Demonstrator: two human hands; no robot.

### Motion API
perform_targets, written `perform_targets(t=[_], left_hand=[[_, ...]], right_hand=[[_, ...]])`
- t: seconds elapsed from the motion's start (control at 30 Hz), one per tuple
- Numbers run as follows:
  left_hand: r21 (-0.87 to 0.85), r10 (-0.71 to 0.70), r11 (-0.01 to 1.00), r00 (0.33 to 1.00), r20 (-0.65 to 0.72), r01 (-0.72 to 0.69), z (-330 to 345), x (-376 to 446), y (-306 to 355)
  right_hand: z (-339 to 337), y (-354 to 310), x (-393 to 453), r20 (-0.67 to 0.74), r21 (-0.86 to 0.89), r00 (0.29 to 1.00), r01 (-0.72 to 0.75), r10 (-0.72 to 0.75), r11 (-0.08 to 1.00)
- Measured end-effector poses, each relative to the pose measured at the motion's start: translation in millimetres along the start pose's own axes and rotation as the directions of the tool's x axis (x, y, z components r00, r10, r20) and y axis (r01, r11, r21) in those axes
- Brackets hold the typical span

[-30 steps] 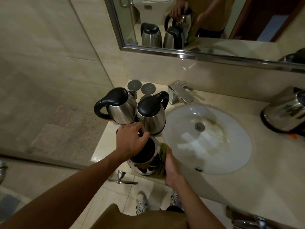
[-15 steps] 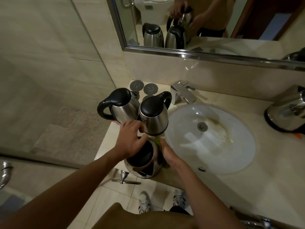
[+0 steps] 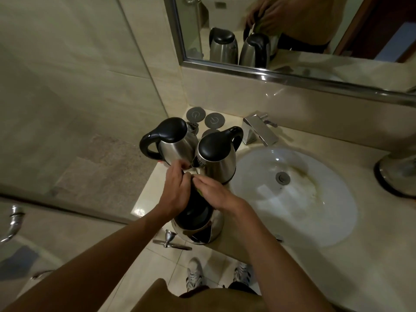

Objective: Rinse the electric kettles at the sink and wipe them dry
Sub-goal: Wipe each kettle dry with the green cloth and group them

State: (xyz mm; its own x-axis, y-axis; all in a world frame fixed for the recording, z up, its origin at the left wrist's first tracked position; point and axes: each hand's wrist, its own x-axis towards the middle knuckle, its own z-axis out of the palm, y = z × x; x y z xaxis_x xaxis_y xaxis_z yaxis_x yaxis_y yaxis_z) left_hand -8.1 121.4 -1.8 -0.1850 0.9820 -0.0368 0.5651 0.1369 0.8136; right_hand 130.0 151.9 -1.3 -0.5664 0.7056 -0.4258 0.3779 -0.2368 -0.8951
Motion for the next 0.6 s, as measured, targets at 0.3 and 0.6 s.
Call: perform_targets(t=[0.3,0.6], left_hand=[[0.028,-0.024,0.999,1.000,-0.002,0.024,1,2,-1],[0.031,-0.068,0.997,0.998,0.002,0.068,1,3,-2]], right_hand=[[-11,41,41,0.118,0.175,0.957,-0.284,0.266,0.943],[-15,64,61,0.205,0.199,0.873,-0.479,0.442,0.855]])
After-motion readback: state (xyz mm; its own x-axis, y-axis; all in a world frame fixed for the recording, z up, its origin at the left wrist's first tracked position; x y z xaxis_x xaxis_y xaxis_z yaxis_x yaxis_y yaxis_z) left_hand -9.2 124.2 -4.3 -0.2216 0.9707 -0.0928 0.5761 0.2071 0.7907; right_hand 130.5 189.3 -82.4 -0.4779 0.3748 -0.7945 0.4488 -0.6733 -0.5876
